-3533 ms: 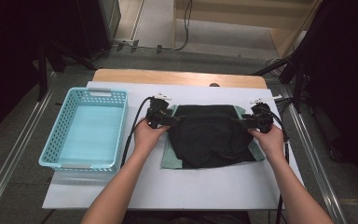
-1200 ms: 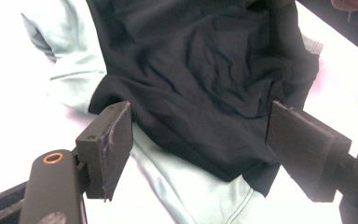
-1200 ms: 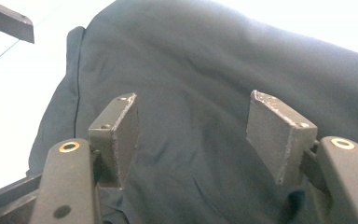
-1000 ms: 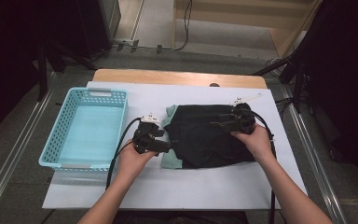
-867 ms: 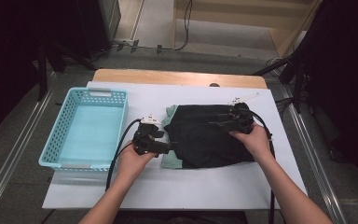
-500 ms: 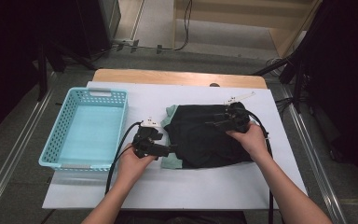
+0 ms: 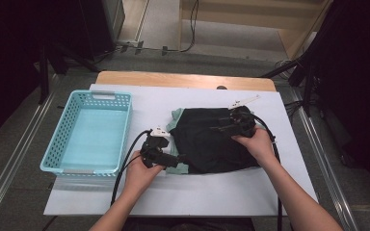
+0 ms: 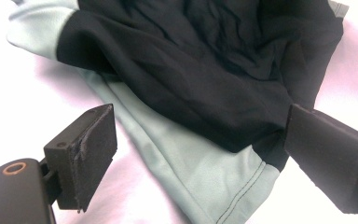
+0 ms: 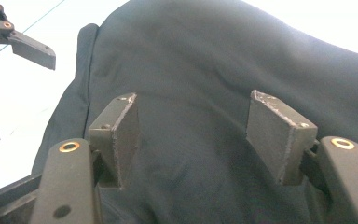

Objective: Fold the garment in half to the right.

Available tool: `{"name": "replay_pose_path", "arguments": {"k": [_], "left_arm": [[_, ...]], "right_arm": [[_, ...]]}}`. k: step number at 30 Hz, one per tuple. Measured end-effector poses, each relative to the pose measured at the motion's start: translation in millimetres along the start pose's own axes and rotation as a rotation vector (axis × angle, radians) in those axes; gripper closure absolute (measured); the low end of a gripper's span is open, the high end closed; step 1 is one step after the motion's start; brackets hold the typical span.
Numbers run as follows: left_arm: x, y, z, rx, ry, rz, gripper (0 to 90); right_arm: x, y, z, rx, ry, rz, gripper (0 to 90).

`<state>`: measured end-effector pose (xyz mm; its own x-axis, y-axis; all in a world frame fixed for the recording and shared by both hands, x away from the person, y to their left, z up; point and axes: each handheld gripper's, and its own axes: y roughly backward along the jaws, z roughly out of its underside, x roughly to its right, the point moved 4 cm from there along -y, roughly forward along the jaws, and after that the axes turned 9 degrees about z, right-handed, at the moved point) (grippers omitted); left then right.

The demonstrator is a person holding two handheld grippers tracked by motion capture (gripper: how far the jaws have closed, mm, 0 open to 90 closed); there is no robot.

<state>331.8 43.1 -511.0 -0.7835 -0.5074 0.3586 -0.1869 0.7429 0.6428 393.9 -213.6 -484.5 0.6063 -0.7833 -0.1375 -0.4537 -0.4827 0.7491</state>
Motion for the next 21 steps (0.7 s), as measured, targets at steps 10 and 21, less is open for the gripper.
{"name": "replay_pose_path", "arguments": {"k": [10,21], "left_arm": [[-4.8,-14.7,14.5,-0.047,0.005,-0.019,10.9],[4.8,-23.9,16.3,-0.033,-0.042,-0.065,13.7]], "right_arm": [[-1.7,-1.5,0.0,-0.005,0.002,-0.005,33.1],[-3.7,-3.3,0.1,-0.011,0.006,-0.007,33.1]]}}
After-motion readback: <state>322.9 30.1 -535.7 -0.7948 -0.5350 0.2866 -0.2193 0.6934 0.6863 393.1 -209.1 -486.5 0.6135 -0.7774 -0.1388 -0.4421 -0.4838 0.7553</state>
